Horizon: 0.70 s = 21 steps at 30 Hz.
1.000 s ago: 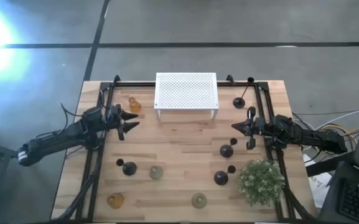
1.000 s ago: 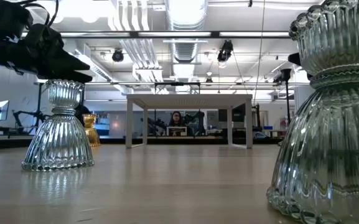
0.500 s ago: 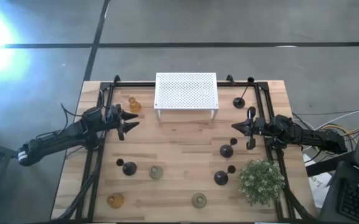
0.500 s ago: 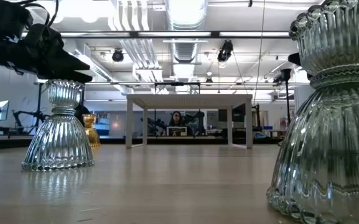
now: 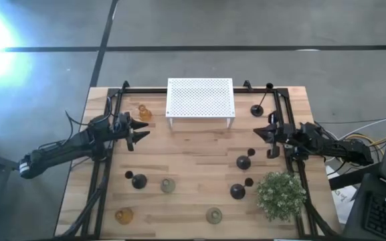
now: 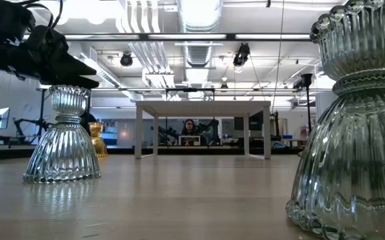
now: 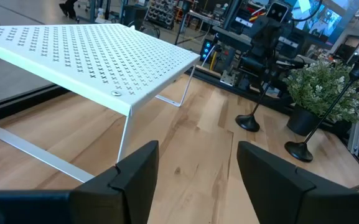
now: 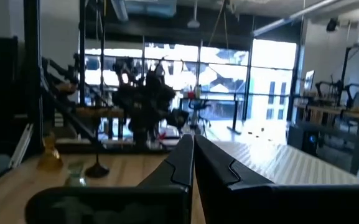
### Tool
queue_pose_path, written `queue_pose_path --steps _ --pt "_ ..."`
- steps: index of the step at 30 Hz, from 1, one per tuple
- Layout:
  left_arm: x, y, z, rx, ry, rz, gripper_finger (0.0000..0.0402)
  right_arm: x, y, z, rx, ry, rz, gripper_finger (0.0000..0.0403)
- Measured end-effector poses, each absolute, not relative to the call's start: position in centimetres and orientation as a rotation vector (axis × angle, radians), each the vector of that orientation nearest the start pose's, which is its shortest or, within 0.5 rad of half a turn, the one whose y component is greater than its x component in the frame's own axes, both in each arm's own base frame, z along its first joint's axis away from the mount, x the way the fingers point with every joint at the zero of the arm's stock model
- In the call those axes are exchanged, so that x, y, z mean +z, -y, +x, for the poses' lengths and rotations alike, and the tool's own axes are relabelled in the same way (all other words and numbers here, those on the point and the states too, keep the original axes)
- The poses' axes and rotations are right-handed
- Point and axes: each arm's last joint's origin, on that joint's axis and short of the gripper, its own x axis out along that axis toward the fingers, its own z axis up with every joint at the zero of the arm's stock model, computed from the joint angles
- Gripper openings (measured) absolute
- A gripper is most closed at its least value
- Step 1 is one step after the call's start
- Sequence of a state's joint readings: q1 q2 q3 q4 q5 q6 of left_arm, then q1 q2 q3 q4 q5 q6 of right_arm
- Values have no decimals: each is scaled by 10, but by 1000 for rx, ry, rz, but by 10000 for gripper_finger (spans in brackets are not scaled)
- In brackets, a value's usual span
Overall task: Pick & Place candle stick holders
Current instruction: Put the black candle holder on the shelf
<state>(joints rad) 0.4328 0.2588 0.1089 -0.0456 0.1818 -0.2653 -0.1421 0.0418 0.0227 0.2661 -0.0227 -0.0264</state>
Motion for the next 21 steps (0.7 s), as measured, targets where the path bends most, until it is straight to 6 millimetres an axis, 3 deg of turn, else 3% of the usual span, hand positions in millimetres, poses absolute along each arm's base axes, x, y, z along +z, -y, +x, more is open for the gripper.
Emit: queue_pose_path --steps 9,15,21 --pt "175 -42 102 274 -153 -322 222 199 13 94 -116 313 42 8" --pt "175 -42 102 274 -152 -322 222 204 16 91 -222 368 45 8" --pt "175 -42 102 274 -153 -322 223 237 15 82 -277 473 -48 8"
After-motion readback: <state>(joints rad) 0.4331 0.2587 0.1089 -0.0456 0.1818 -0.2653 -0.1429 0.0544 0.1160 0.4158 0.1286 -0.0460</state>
